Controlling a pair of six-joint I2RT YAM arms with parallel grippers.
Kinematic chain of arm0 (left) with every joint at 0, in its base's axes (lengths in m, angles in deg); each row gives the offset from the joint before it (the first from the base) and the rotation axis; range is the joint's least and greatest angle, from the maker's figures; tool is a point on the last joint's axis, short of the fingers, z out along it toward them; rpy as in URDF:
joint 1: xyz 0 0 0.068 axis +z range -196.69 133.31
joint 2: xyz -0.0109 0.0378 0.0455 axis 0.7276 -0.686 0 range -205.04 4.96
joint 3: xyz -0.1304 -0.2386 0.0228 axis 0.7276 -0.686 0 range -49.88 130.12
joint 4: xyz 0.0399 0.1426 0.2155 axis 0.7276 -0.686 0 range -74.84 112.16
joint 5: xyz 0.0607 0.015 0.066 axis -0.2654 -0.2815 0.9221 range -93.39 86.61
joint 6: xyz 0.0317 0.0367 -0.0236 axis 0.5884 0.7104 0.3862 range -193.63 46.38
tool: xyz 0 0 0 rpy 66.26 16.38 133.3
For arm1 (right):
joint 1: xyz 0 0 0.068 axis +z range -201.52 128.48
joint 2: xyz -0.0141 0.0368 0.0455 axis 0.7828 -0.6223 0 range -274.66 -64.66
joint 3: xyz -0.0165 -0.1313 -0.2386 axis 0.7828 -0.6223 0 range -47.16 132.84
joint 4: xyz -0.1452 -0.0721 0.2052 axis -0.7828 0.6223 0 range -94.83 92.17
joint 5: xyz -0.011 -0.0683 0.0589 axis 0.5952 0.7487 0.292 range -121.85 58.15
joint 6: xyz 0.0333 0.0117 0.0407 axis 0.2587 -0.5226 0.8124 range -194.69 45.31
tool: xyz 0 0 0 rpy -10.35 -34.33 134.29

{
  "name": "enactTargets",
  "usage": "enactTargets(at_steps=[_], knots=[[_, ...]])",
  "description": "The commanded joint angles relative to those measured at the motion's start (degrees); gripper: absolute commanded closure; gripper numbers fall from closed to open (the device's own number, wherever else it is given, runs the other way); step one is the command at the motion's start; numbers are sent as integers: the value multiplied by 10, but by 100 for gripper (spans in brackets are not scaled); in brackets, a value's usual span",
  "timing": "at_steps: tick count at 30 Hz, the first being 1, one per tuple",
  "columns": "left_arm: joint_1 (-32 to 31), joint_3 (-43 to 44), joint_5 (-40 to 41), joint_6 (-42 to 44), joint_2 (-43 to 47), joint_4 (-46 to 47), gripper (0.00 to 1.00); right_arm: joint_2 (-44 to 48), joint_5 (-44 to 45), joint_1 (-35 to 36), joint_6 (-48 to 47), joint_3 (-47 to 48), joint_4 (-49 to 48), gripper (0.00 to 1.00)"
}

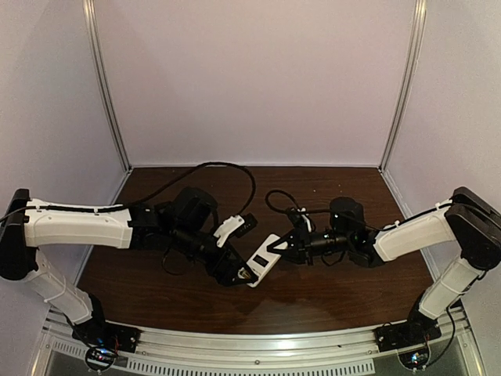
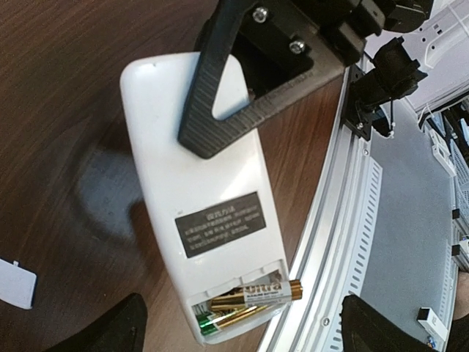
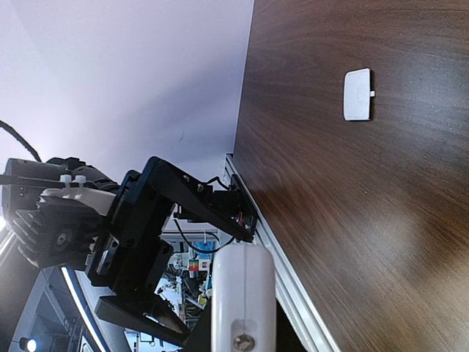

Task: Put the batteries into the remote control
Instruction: Load the battery into the battery compartment.

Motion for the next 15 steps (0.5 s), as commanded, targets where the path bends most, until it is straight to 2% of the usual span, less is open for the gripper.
enactTargets(at_steps=[1,15], knots=[[1,-2,-23,-17,-18,20,8,20,3,-2,7,-3,-33,100],[5,-5,-45,-28,-36,38,25,19,-1,-1,1,1,-29,100]])
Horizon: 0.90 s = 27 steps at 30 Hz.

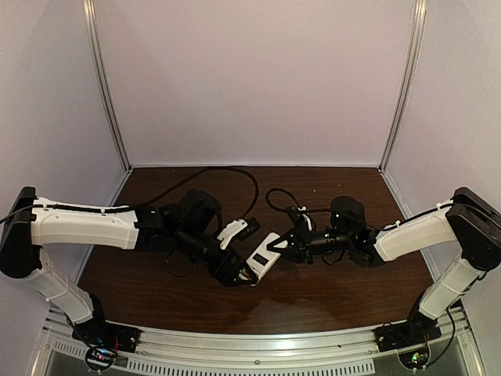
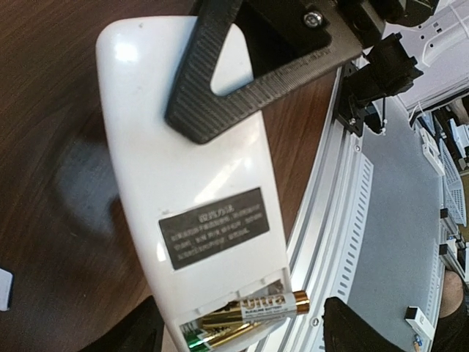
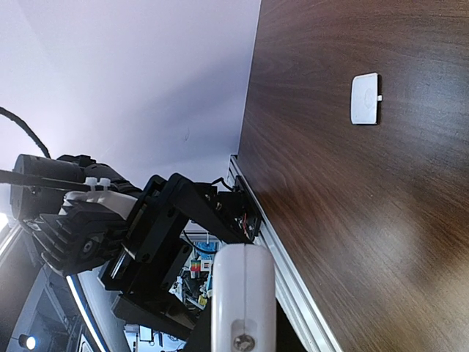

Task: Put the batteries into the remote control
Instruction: Load the battery into the battery compartment.

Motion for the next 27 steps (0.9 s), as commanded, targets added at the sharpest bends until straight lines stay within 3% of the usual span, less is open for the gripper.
enactTargets(at_steps=[1,27], knots=[[7,-6,-19,-7,-13,30,26,14,-1,-1,-2,1,-19,100],[38,-22,-45,-10,-33,37,62,31,-9,-1,3,-1,-44,100]])
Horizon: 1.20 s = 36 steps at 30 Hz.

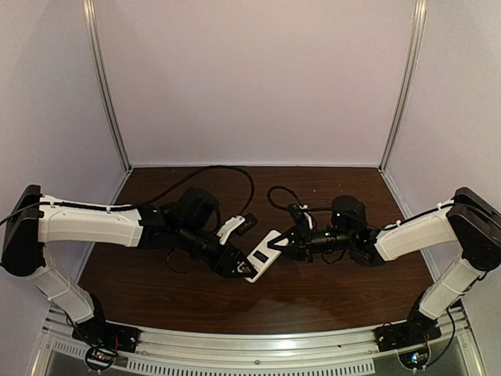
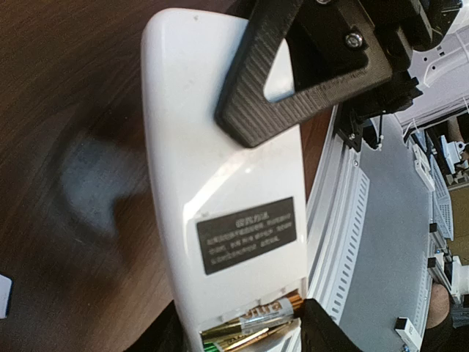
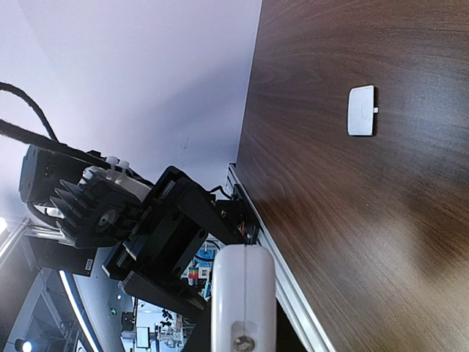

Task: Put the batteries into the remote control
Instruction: Load the battery into the battery compartment.

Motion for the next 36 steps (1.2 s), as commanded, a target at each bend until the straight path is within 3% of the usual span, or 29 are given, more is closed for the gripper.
enactTargets(at_steps=[1,13,36], knots=[[6,-12,-9,10,-17,-3,62,30,-21,-1,3,-1,-41,100],[15,-28,-19,22,-30,-15,72,48,-32,-1,19,-1,-93,100],[28,-18,-47,22,-66,-50,76,73,-48,-1,52,-3,-220,100]])
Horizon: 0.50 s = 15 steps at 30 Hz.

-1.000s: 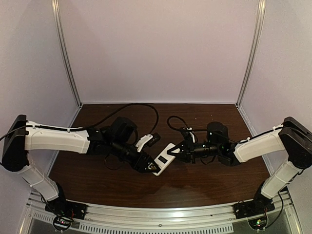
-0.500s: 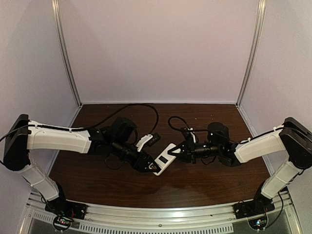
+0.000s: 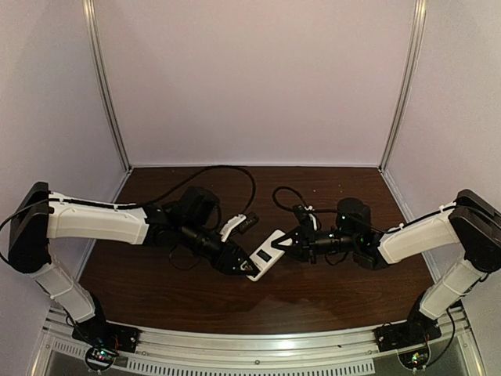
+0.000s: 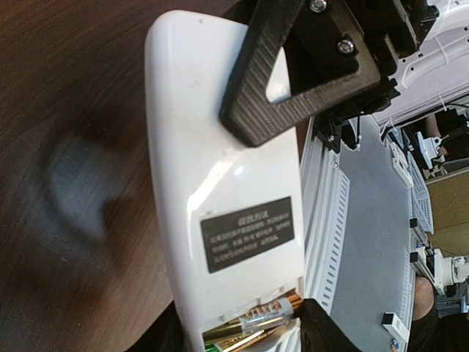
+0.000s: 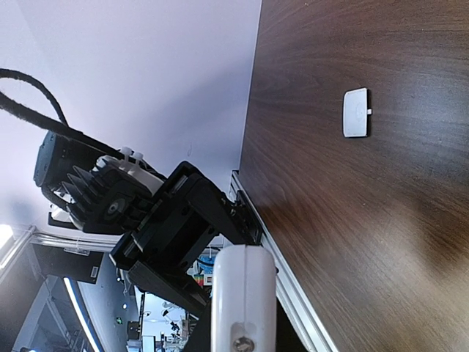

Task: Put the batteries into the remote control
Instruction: Load the battery into the battery compartment.

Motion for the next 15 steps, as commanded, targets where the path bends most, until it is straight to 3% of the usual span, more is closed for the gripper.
enactTargets(at_steps=[1,4,8,15], knots=[[4,-14,22,17,-38,-93,77,58,-59,3,29,24,-191,100],[4,-7,32,27,-42,-106,76,57,-57,3,36,26,-198,100],[4,1,48,34,-44,-119,68,56,-54,4,41,29,-203,100],[4,2,28,34,-56,-109,67,57,-64,4,46,37,-216,100]])
